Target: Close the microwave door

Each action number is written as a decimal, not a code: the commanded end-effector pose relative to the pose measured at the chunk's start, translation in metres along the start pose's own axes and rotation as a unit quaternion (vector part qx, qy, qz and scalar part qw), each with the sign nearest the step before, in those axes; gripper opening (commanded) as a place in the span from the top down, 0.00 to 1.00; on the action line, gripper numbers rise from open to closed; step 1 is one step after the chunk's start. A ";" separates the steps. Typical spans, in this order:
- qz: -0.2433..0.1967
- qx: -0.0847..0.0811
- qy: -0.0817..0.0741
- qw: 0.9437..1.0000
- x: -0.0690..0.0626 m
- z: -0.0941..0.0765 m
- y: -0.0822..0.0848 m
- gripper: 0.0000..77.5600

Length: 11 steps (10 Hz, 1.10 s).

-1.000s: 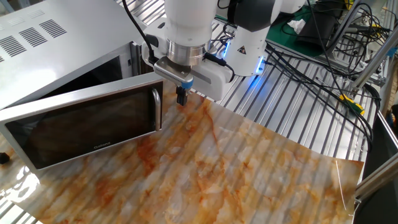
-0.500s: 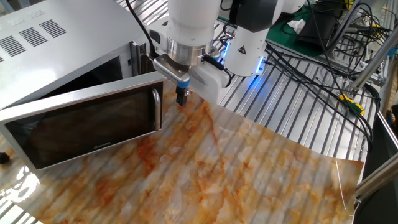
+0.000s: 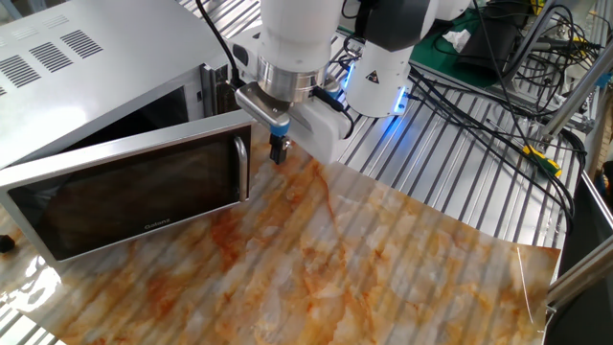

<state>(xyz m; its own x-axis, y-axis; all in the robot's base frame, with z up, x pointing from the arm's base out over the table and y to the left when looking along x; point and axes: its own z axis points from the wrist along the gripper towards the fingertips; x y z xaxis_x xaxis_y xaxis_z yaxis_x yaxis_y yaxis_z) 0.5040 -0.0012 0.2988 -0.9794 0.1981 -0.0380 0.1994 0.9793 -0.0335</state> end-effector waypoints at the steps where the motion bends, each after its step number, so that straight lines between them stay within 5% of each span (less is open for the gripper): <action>1: -0.006 0.002 -0.001 1.000 -0.004 -0.001 -0.003 1.00; 5: -0.019 0.019 -0.005 1.000 -0.013 -0.004 -0.015 1.00; 11: 0.012 0.016 -0.003 1.000 -0.015 -0.005 -0.017 1.00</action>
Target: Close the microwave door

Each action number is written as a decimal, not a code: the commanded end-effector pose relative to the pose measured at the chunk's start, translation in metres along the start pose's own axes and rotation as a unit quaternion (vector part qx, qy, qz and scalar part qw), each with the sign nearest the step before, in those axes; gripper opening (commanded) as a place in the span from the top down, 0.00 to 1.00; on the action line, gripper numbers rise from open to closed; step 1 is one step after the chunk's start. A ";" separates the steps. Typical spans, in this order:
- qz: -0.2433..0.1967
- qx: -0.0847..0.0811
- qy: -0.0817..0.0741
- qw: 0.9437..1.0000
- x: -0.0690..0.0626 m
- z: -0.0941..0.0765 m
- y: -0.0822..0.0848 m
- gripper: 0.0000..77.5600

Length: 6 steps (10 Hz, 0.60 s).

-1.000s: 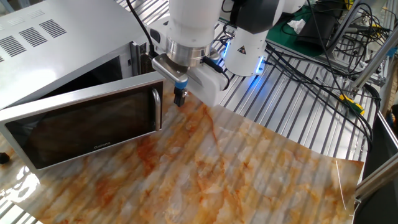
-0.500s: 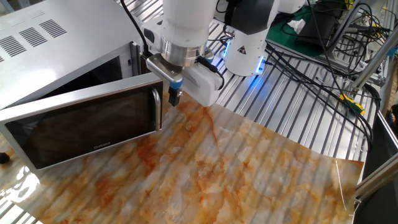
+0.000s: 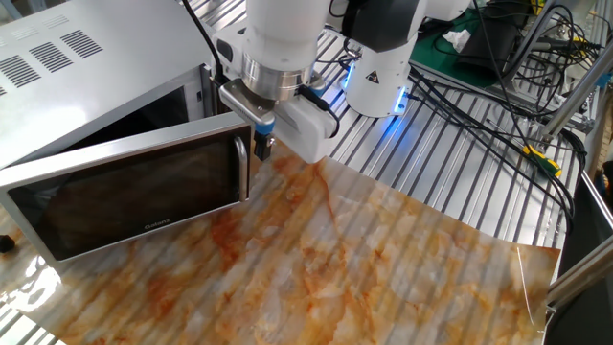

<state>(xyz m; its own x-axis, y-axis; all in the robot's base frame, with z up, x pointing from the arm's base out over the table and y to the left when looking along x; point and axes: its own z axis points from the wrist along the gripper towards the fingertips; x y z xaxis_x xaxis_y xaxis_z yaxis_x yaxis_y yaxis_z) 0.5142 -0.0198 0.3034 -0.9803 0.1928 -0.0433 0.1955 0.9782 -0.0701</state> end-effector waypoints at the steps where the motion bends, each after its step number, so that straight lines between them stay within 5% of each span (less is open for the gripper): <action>1: 0.018 -0.002 0.001 1.000 -0.001 -0.001 0.000 1.00; 6: 0.022 -0.004 0.005 1.000 -0.001 -0.001 0.000 1.00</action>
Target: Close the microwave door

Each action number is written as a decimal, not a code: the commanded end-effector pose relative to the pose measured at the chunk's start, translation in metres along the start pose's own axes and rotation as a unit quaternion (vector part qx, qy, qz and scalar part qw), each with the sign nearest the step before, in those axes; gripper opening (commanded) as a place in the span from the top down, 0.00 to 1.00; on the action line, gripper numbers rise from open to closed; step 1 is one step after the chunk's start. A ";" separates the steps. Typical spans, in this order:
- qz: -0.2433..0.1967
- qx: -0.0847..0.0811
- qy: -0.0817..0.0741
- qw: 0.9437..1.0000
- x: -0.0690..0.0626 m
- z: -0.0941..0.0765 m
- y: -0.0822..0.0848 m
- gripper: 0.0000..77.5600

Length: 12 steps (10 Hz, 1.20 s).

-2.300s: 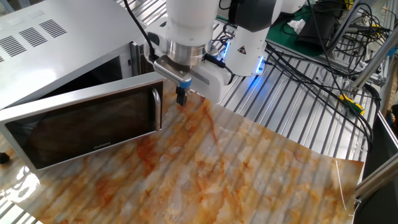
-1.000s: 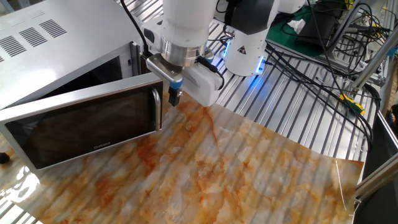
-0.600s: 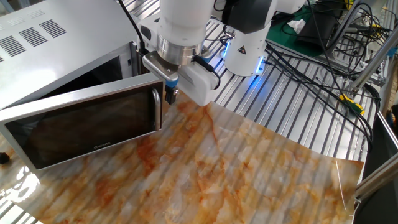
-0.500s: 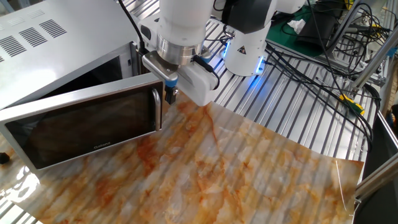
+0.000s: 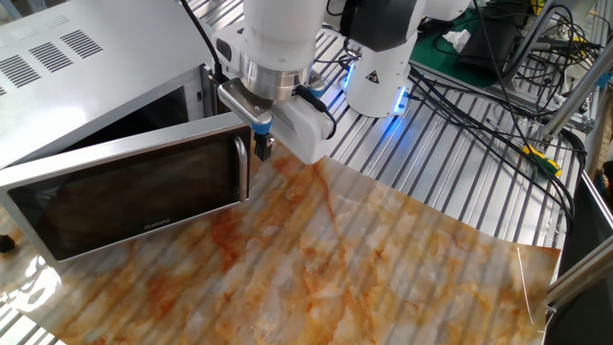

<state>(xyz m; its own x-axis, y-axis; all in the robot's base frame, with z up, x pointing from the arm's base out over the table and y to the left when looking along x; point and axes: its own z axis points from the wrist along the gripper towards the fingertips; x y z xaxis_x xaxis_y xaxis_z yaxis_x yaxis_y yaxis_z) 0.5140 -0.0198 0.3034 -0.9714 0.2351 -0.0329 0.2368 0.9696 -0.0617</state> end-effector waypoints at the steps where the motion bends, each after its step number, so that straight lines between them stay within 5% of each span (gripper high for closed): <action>1: 0.003 -0.005 -0.001 1.000 -0.001 -0.001 0.000 1.00; 7: 0.091 0.010 0.020 0.996 -0.001 -0.001 0.000 1.00; 12: 0.082 0.033 0.016 0.996 -0.001 0.001 -0.003 1.00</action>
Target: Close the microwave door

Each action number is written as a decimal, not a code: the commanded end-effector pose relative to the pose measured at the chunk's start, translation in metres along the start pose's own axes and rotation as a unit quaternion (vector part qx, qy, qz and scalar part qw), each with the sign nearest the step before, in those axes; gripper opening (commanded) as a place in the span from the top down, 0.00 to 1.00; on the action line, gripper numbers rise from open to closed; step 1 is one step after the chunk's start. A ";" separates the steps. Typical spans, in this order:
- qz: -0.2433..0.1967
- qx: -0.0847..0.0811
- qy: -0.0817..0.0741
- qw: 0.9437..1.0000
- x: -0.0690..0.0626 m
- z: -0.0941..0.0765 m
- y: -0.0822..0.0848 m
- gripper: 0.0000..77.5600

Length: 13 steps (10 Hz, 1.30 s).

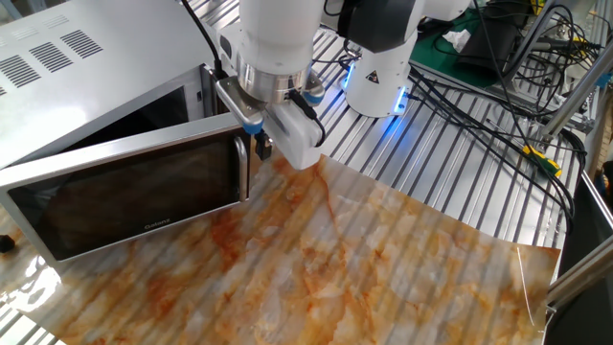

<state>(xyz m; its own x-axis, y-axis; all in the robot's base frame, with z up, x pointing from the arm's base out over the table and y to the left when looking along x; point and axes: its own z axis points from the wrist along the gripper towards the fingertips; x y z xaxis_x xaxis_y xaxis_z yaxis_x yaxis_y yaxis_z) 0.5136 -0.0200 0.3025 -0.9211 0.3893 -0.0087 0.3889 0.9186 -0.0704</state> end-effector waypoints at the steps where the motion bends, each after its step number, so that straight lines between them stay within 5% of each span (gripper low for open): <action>1: -0.003 0.029 -0.005 1.000 -0.002 0.002 -0.006 1.00; 6: -0.016 0.035 -0.004 0.999 -0.010 0.000 -0.029 1.00; 13: -0.027 0.050 -0.010 0.998 -0.001 0.009 -0.053 1.00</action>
<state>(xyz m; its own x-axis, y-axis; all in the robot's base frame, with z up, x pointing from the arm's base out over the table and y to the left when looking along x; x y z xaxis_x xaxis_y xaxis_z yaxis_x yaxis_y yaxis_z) 0.4982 -0.0631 0.2984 -0.9368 0.3496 -0.0172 0.3475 0.9231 -0.1647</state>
